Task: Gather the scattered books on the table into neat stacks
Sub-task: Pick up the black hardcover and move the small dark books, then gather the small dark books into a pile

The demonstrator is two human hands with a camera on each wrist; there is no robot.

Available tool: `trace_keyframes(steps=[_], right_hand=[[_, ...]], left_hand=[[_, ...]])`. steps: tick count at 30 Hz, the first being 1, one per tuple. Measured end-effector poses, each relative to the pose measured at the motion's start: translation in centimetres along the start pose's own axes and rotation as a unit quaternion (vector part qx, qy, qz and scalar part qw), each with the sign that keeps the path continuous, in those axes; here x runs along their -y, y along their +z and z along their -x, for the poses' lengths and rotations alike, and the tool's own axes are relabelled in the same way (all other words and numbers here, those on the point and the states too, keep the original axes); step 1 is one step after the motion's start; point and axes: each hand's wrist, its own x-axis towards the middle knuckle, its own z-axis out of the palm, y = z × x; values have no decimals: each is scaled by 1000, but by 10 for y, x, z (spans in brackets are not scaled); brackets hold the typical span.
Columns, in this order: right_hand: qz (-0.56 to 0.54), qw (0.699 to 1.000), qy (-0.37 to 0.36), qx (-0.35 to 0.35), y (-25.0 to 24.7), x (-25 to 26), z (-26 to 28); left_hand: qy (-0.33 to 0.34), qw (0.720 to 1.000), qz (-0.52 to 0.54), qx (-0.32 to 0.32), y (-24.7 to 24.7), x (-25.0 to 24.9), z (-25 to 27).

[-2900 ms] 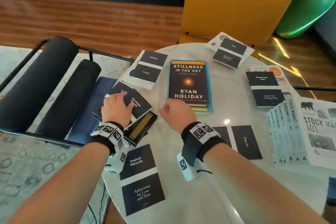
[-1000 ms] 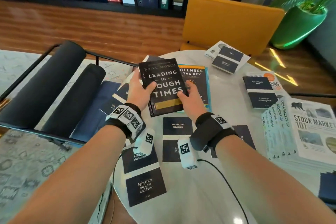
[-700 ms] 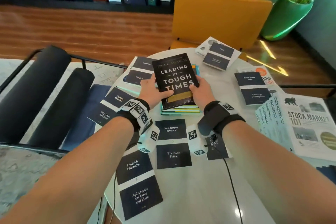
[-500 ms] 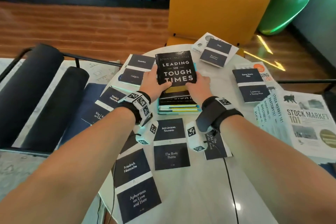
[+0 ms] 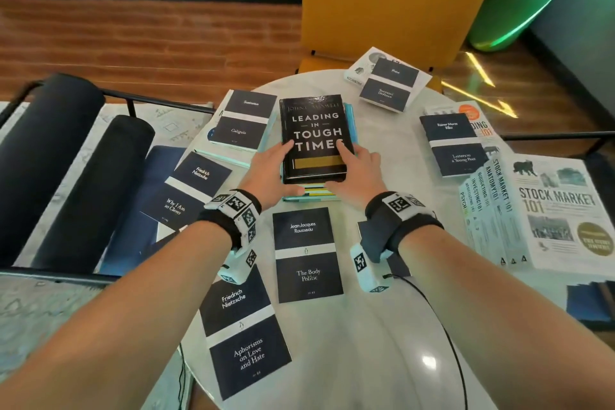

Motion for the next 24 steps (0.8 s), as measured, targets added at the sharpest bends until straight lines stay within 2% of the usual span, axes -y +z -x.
trace_keyframes(steps=[6, 14, 19, 21, 24], right_hand=[[-7, 1000, -14, -21, 1, -2, 5], [-1, 999, -18, -39, 2, -4, 8], [13, 1000, -14, -10, -2, -2, 10], [3, 999, 1, -48, -1, -2, 16], [-53, 982, 46, -177, 7, -2, 41]], left_hand=[[-1, 1000, 4, -26, 1, -2, 4], [-21, 999, -10, -26, -4, -11, 11], [-19, 999, -26, -16, -6, -8, 12], [-18, 998, -48, -21, -3, -4, 18], [-56, 996, -56, -39, 6, 10, 40]])
